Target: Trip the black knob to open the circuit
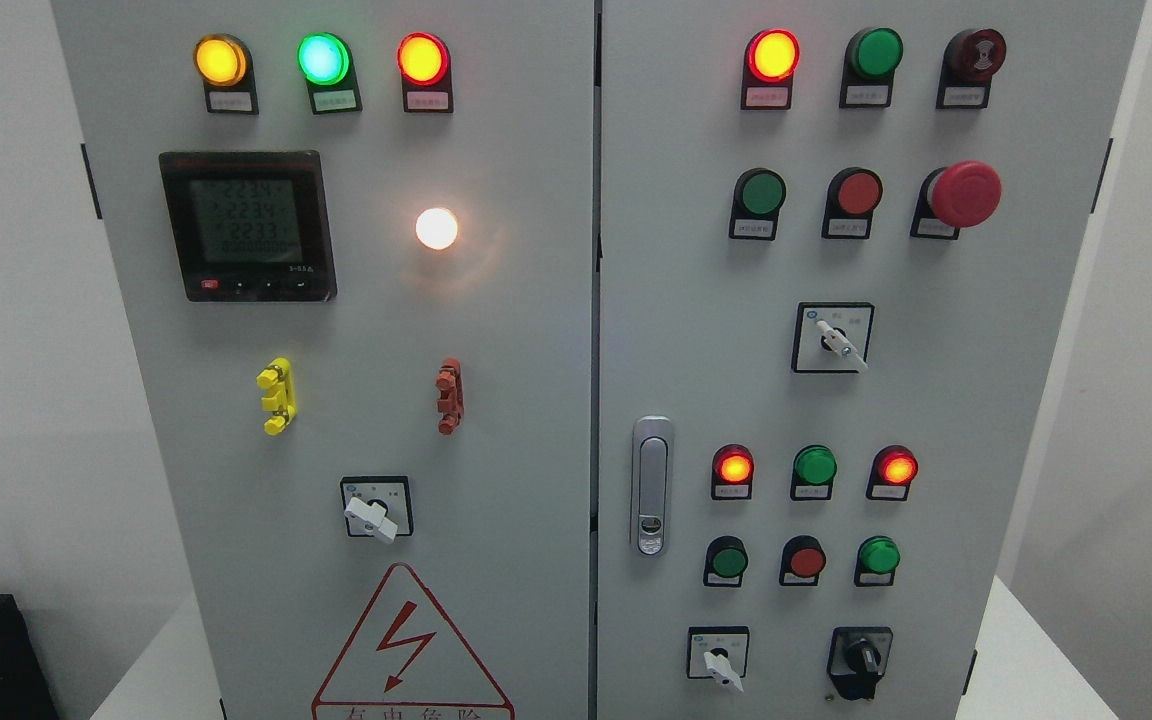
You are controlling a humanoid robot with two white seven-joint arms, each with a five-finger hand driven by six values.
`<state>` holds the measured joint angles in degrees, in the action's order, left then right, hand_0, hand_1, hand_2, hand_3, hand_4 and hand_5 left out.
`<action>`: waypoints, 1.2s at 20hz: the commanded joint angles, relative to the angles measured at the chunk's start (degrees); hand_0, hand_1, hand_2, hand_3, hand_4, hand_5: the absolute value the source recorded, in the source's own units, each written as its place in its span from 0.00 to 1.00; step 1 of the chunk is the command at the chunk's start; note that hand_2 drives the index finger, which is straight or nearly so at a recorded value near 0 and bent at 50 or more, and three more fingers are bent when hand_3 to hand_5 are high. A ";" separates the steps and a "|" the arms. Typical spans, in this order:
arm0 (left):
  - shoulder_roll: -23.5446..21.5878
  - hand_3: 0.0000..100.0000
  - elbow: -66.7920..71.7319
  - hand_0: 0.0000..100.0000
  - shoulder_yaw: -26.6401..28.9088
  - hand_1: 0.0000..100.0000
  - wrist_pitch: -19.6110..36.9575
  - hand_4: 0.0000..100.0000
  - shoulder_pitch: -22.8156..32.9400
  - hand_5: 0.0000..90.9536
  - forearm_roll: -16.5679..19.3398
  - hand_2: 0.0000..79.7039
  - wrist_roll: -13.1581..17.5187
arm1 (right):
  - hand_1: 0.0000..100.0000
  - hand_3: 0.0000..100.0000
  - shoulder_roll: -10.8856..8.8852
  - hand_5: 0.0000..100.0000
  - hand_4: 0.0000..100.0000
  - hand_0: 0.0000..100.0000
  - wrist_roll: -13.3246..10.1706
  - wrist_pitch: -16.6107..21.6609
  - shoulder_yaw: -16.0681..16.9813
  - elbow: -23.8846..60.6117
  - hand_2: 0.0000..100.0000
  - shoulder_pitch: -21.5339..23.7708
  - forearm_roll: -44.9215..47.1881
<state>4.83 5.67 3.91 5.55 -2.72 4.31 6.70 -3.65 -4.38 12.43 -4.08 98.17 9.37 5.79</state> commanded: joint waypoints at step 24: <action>0.00 0.00 -0.93 0.12 -0.05 0.39 -0.02 0.00 0.00 0.00 0.00 0.00 -0.02 | 0.00 1.00 0.40 1.00 1.00 0.00 0.07 -3.82 1.44 1.85 0.00 -6.65 0.28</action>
<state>4.83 5.67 3.90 5.55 -2.72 4.30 6.70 -3.50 -4.34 8.81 -1.78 99.75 3.45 6.14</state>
